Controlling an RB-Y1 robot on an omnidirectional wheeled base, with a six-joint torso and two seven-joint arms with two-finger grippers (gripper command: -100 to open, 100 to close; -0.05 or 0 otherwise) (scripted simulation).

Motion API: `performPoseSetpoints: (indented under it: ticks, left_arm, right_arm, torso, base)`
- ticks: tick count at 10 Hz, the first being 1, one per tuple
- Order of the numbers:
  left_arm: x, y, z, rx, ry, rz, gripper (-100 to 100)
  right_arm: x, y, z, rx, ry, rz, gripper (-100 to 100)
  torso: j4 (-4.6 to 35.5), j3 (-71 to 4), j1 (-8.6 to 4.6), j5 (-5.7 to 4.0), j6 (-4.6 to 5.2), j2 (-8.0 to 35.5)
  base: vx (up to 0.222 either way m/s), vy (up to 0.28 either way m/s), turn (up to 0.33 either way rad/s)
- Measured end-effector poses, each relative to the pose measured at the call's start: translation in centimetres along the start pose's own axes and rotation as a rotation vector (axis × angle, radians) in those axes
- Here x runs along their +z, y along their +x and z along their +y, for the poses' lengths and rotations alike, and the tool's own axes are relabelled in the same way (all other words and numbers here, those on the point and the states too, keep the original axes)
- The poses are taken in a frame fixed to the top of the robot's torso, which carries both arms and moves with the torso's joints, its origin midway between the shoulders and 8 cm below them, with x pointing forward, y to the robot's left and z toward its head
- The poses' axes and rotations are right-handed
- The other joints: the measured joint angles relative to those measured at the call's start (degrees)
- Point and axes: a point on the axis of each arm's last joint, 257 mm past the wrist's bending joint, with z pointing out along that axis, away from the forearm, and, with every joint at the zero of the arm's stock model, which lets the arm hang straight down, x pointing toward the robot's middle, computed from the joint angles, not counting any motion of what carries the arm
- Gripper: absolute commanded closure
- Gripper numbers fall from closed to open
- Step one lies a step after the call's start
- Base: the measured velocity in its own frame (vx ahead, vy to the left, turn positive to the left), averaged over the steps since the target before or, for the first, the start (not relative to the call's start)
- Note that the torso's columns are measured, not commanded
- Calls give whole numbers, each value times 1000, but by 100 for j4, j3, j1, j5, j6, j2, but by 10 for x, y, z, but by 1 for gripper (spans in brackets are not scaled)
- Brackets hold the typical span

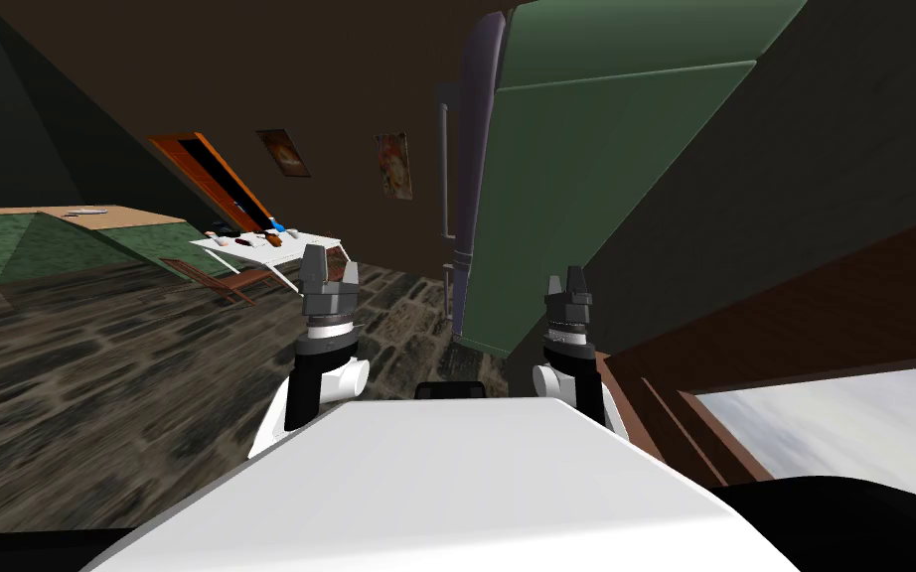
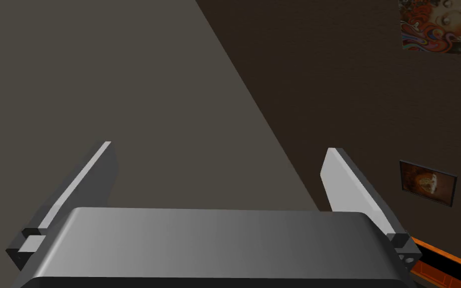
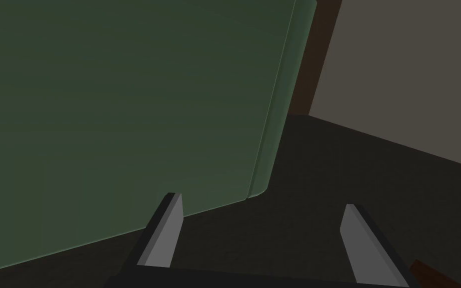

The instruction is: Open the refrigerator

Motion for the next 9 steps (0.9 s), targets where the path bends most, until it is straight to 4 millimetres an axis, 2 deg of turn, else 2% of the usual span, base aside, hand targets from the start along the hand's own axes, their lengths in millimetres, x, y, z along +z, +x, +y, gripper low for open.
performPoseSetpoints:
  ticks: [2, 9]
  left_arm:
    - [0, 0, 0, 0, 0, 0, 0]
    - [0, 0, 0, 0, 0, 0, 0]
  right_arm:
    - [0, 0, 0, 0, 0, 0, 0]
    - [0, 0, 0, 0, 0, 0, 0]
  torso:
    - [600, -1200, 0, 0, 0, 597]
    - [3537, -7073, 0, 0, 0, 3539]
  base:
    - [0, 0, 0]
    - [0, 0, 0]
